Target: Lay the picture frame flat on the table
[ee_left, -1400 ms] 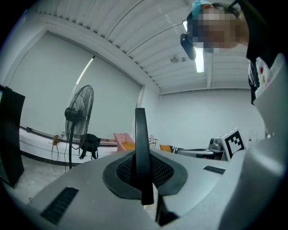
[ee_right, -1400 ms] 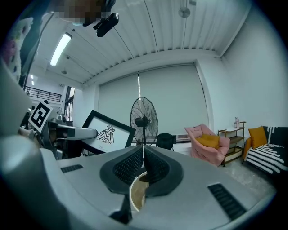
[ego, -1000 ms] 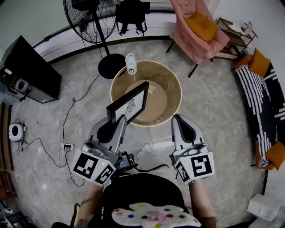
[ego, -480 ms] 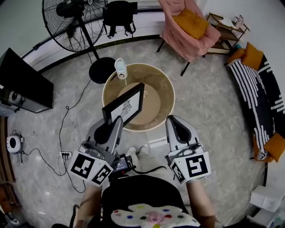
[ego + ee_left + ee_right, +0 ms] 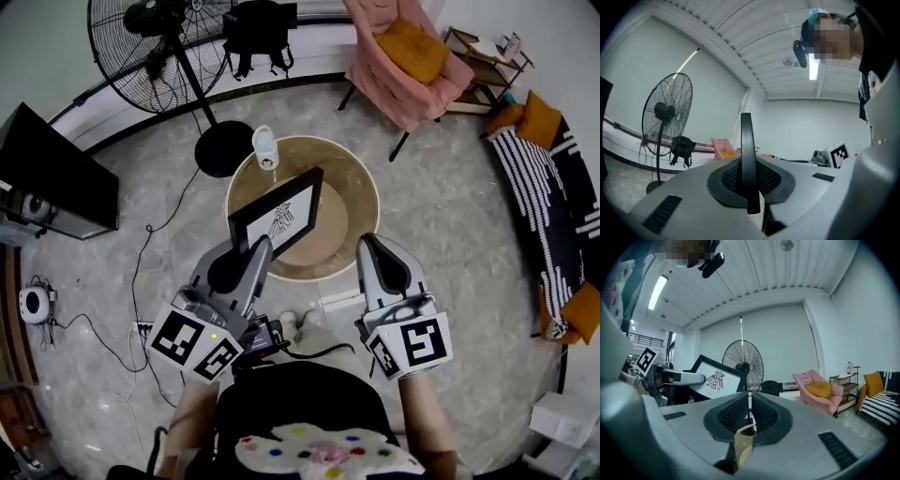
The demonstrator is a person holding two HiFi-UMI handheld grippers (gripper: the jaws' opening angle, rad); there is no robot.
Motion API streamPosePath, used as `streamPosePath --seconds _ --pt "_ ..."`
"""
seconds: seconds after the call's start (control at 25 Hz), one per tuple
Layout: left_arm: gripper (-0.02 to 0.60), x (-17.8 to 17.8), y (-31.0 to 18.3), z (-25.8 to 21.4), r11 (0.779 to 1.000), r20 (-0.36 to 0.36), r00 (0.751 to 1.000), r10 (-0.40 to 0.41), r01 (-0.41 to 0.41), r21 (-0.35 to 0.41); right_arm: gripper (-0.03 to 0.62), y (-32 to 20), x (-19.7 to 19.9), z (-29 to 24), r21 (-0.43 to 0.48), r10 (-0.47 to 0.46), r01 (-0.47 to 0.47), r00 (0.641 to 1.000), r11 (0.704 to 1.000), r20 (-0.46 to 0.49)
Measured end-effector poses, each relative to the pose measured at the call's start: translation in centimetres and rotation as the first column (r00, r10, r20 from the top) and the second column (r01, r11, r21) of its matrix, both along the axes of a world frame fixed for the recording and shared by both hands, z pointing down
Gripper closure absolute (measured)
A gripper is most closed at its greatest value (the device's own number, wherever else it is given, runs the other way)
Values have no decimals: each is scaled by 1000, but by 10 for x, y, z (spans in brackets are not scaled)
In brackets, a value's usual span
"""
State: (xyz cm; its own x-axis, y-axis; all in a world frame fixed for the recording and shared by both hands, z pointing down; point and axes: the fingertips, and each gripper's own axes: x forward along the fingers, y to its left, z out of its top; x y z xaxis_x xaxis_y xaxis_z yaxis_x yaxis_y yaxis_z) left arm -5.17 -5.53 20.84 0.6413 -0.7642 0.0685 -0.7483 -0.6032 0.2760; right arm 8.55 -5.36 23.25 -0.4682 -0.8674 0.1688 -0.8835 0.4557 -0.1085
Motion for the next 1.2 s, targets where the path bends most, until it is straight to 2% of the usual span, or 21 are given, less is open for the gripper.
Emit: streamPosePath --seconds 0.24,0.4,0.8,1.0,1.2 --pt "552 -1 -9 2 998 -30 998 54 -55 -15 556 -14 -13 -8 32 -14 13 999 999 32" --pt "552 2 -10 3 994 -75 992 103 -105 -28 553 -17 -14 1 5 -38 38 999 999 33" --pt "552 14 -3 -1 970 -197 955 224 -238 -50 450 -22 -24 1 -27 -106 110 988 994 115" --pt "551 15 0 -2 956 -243 933 267 -287 -54 448 -24 -24 4 -53 -113 124 977 991 181" --pt "551 17 4 0 949 -249 925 289 -311 -54 450 -22 -21 4 -69 -121 143 960 987 251"
